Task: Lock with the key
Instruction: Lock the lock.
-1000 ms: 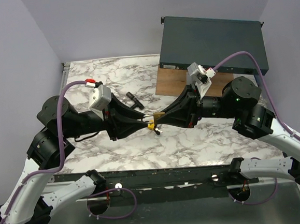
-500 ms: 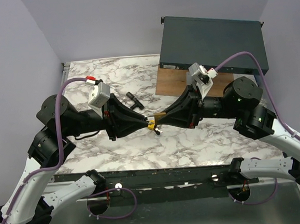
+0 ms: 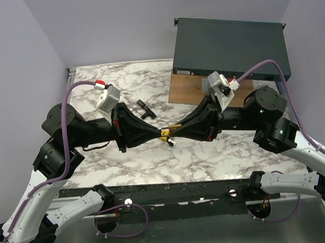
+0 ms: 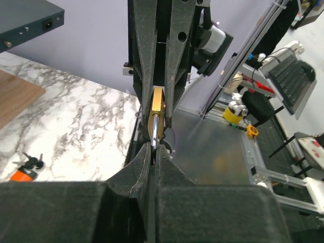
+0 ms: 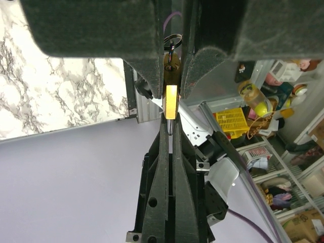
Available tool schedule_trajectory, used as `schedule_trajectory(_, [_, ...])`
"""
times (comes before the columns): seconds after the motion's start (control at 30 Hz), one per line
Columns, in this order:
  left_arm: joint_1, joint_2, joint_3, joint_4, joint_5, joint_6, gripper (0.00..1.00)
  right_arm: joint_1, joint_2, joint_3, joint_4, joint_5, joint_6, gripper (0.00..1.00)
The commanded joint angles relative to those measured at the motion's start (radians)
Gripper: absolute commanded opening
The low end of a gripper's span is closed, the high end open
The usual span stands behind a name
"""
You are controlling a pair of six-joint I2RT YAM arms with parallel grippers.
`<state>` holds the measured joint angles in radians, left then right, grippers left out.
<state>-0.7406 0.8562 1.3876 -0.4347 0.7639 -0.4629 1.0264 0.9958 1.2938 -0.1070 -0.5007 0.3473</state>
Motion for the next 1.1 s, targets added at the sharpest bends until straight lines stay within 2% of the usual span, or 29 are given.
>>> schedule_trajectory(0.0, [0.001,-0.022,-0.032,0.107,0.028,-0.134,0.00,0.000,-0.011,-0.034,0.098,-0.039,-0.034,0.01])
schedule_trajectory(0.4, [0.001,-0.082,-0.059,0.089,-0.066,-0.134,0.00,0.000,0.083,0.013,0.167,-0.197,0.020,0.01])
schedule_trajectory(1.07, [0.001,-0.076,-0.058,0.028,-0.209,-0.050,0.00,0.000,0.114,0.024,0.219,-0.249,0.124,0.01])
